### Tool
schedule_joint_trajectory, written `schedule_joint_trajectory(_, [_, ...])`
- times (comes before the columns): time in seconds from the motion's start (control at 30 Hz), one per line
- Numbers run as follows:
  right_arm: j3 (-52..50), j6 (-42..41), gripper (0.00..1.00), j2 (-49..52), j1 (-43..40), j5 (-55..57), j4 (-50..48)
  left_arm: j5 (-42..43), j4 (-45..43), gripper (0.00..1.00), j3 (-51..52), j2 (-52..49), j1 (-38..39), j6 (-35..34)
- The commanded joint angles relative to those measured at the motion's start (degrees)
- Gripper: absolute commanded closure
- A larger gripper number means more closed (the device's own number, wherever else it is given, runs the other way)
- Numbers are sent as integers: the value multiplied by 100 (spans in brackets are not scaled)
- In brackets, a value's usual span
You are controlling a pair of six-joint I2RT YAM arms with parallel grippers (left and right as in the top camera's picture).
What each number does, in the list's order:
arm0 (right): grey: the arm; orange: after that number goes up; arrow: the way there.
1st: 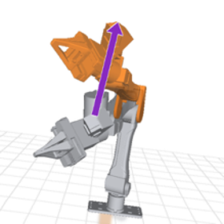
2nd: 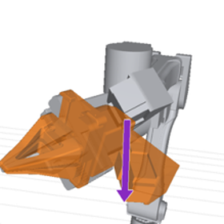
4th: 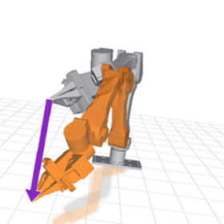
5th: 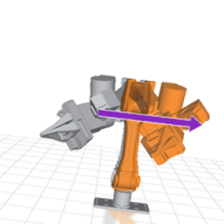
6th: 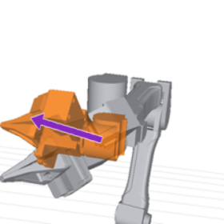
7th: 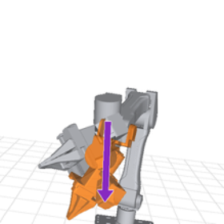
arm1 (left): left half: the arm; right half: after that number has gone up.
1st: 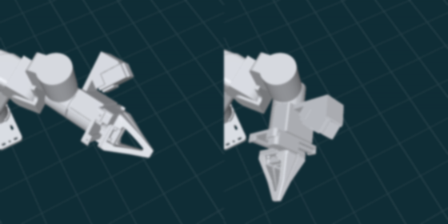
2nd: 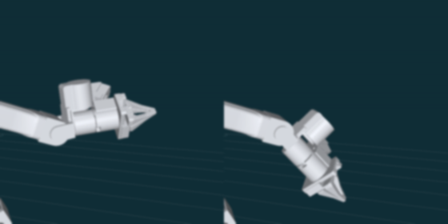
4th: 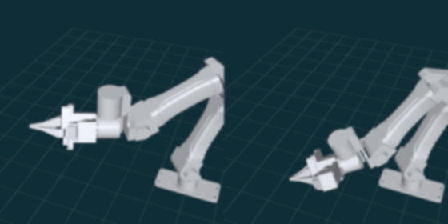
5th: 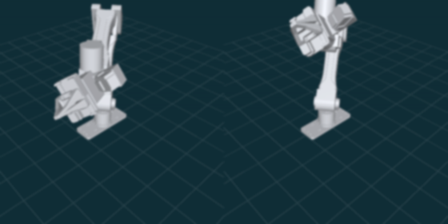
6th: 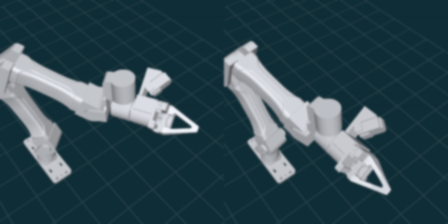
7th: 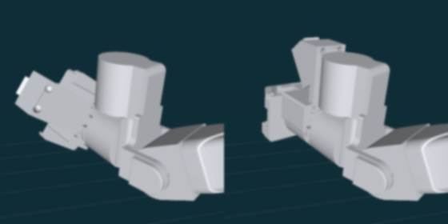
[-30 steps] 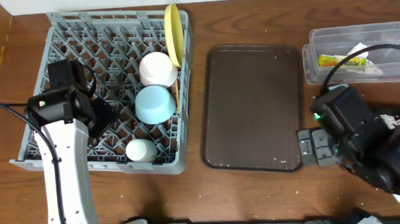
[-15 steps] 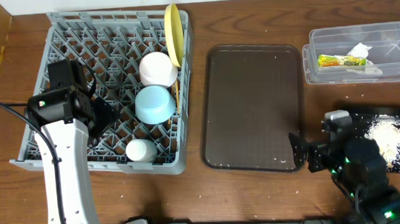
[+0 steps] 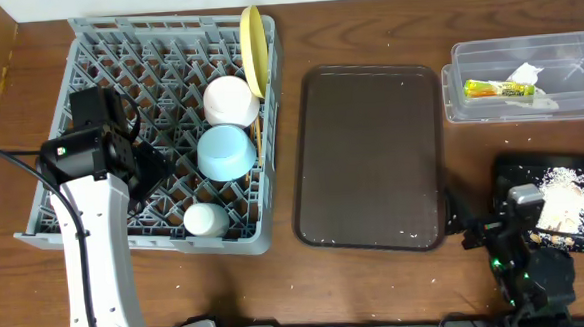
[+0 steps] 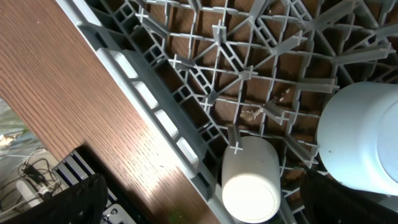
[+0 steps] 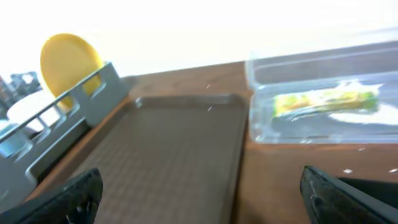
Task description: Sort waste into correct bins and load items into the dishwasher
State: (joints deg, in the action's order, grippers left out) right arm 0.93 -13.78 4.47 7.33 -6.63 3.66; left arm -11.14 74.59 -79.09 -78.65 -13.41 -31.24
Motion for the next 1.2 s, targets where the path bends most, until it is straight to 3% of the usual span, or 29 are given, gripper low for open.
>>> schedule_joint_trajectory(0.0, [-61, 192, 1, -302, -254, 61, -11, -94, 17, 0, -15, 4, -17, 52])
schedule_joint_trajectory(0.2, [-61, 372, 1, -415, -638, 166, -444, -94, 17, 0, -15, 4, -20, 52])
schedule_joint_trajectory(0.43, [-63, 1342, 1, -417, -667, 310, -459, -94, 17, 0, -15, 4, -20, 52])
schedule_joint_trajectory(0.5, [-61, 1362, 1, -415, -667, 511, 79, -94, 17, 0, -15, 4, -20, 52])
schedule_joint_trajectory(1.17, [-61, 1364, 1, -413, -662, 507, 57, -94, 17, 0, -15, 4, -20, 52])
